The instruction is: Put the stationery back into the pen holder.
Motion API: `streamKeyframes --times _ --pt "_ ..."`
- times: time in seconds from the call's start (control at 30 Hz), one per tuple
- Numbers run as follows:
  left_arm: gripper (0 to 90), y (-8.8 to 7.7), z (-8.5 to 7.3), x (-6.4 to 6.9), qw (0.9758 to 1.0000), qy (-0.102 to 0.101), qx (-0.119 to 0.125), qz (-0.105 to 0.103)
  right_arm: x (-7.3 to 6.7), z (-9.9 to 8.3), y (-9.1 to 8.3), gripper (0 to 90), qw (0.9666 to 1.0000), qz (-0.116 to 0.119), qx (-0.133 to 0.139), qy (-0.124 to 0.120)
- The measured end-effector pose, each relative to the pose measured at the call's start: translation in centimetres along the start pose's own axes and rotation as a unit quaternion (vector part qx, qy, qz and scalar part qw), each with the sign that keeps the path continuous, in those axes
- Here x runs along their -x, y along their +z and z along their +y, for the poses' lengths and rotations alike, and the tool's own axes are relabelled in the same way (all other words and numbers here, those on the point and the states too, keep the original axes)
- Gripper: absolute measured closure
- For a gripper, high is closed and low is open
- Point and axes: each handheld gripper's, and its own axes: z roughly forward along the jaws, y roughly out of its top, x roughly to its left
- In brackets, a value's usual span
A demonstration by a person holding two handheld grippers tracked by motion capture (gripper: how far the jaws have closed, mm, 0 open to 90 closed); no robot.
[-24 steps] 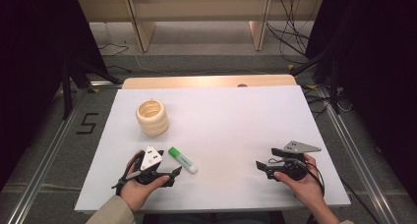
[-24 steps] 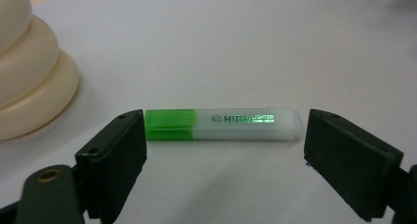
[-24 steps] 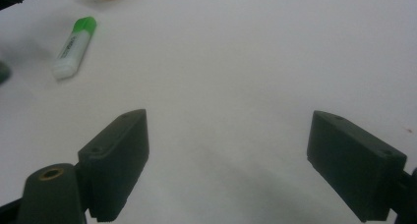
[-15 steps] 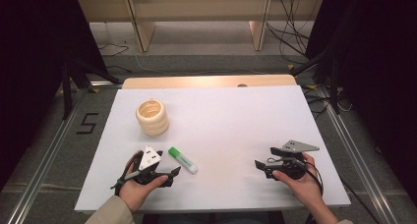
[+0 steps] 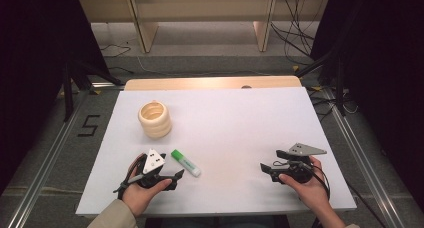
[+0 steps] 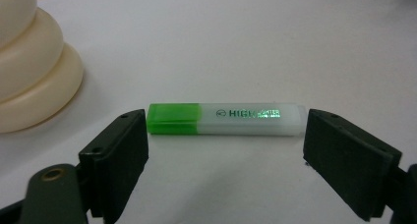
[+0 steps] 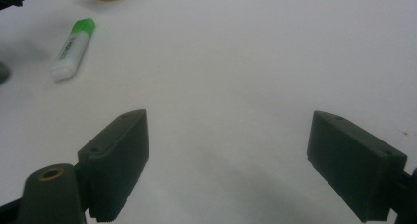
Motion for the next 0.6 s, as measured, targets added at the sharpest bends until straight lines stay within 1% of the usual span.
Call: streamKeyframes --times 0.07,0.1,0.17,0.2,0.23,0.27,0.3,0.33,0.4,0.43,0.47,0.5,0.53,0.57,0.6 --pt "18.6 0.1 0.1 0.0 1.0 0.0 0.001 0.001 0.0 0.0 0.1 16.7 1.0 0.0 -0.001 0.0" --pt "23.3 0.2 0.2 0.0 1.0 -0.007 0.005 -0.001 0.0 0.0 0.2 16.7 1.0 0.0 -0.003 0.001" --pt "31.0 0.2 0.2 0.0 0.9999 -0.009 0.008 -0.002 0.0 0.0 0.1 16.7 1.0 -0.002 -0.004 0.002" --pt "37.6 0.2 0.3 0.0 0.9999 -0.01 0.01 -0.003 0.0 0.0 0.1 16.7 1.0 -0.001 -0.005 0.001" --pt "44.9 0.4 0.4 0.1 0.9999 -0.007 0.015 -0.005 0.0 0.0 0.1 16.7 1.0 -0.001 -0.003 0.001" --pt "51.7 0.5 0.5 0.2 0.9998 -0.012 0.014 -0.006 0.0 0.0 0.1 16.7 1.0 -0.001 -0.003 0.0" --pt "60.1 0.5 0.5 0.2 0.9998 -0.012 0.014 -0.006 0.0 0.0 0.1 16.7 1.0 0.0 -0.003 0.0" --pt "66.9 0.6 1.0 0.5 0.9995 -0.028 0.002 -0.016 0.0 0.0 0.1 16.7 1.0 0.0 -0.004 -0.003" --pt "77.9 0.9 1.4 0.9 0.9984 -0.049 -0.008 -0.025 0.0 -0.1 0.1 16.7 1.0 0.001 -0.005 -0.004" --pt "82.5 1.1 1.6 1.1 0.9981 -0.051 -0.015 -0.031 0.0 0.0 0.1 16.7 1.0 0.002 -0.004 -0.005" --pt "87.7 1.3 1.7 1.3 0.9982 -0.049 -0.018 -0.029 -0.1 0.0 0.1 16.7 1.0 0.002 -0.003 -0.004" --pt "89.6 1.5 1.9 1.6 0.9986 -0.043 -0.019 -0.025 -0.1 -0.1 0.1 16.7 1.0 0.002 -0.003 -0.004" --pt "89.8 1.5 1.9 1.6 0.9986 -0.043 -0.019 -0.025 -0.1 -0.1 0.1 16.7 1.0 0.003 -0.005 -0.005" --pt "89.8 2.0 2.3 1.9 0.9988 -0.035 -0.024 -0.023 -0.2 -0.1 0.1 16.7 1.0 0.004 -0.007 -0.006" --pt "89.9 2.0 2.3 1.9 0.9988 -0.035 -0.024 -0.023 -0.2 -0.1 0.1 16.7 1.0 0.004 -0.007 -0.006"
